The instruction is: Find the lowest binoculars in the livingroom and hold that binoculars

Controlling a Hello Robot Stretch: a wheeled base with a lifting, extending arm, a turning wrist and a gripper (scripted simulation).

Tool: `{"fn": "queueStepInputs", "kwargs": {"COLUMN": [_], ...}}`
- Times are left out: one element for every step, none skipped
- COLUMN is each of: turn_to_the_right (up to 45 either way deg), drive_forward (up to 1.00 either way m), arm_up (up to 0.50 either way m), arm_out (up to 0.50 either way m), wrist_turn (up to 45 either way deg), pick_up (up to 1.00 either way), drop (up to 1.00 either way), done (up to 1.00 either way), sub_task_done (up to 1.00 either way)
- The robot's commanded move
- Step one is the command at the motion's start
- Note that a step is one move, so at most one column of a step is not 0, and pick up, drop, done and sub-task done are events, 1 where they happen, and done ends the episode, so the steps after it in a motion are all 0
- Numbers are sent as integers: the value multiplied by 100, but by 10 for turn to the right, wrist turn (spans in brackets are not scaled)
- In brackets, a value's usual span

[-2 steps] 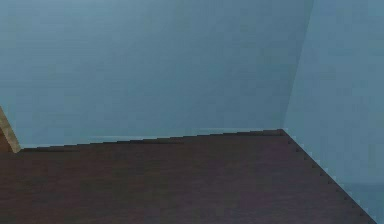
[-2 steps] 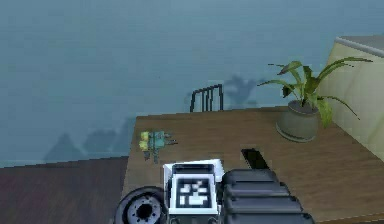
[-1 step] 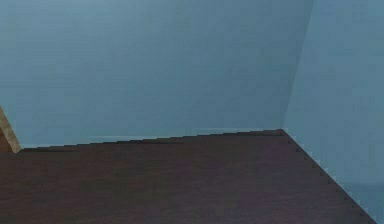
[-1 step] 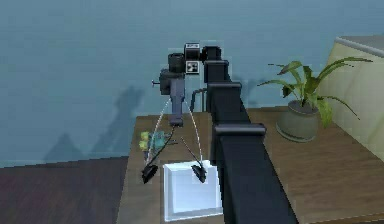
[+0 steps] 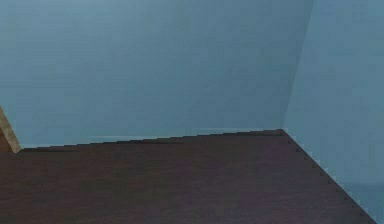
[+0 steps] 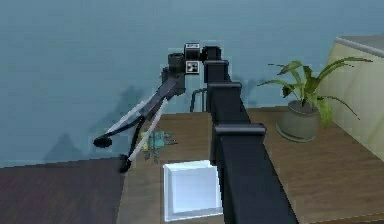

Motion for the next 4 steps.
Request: {"fn": "queueStepInputs", "kwargs": {"turn_to_the_right": [0, 0, 0, 0], "drive_forward": [0, 0, 0, 0], "arm_up": [0, 0, 0, -28], "arm_out": [0, 0, 0, 0], "wrist_turn": [450, 450, 60, 0], "pick_up": [0, 0, 0, 0], "drop": [0, 0, 0, 0], "done": [0, 0, 0, 0], "sub_task_done": [0, 0, 0, 0]}}
